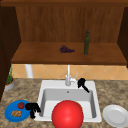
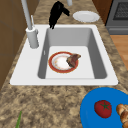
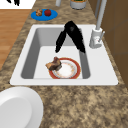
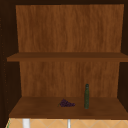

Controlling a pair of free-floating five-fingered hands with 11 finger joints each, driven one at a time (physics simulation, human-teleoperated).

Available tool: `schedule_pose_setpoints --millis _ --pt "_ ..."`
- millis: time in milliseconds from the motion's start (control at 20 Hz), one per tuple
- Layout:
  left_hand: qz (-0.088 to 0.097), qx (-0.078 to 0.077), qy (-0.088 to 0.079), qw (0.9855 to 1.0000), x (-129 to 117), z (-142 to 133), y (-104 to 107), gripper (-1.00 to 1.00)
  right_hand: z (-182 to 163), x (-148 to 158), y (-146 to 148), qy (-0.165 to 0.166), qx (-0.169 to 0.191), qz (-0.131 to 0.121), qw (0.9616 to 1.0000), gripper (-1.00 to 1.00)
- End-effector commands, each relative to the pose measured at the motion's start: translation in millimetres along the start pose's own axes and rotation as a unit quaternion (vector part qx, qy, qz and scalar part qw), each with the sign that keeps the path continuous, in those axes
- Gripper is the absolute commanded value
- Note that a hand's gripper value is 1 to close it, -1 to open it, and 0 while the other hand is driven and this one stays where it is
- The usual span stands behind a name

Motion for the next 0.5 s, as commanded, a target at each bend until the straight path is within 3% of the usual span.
schedule_pose_setpoints --millis 0,450 --pt "0.000 0.000 0.000 1.0000 0 0 0 0.00 6 21 19 -0.026 -0.040 -0.045 0.9979 -1.00" --pt "0.000 0.000 0.000 1.0000 0 0 0 0.00 12 57 49 -0.071 -0.095 -0.087 0.9890 -1.00"
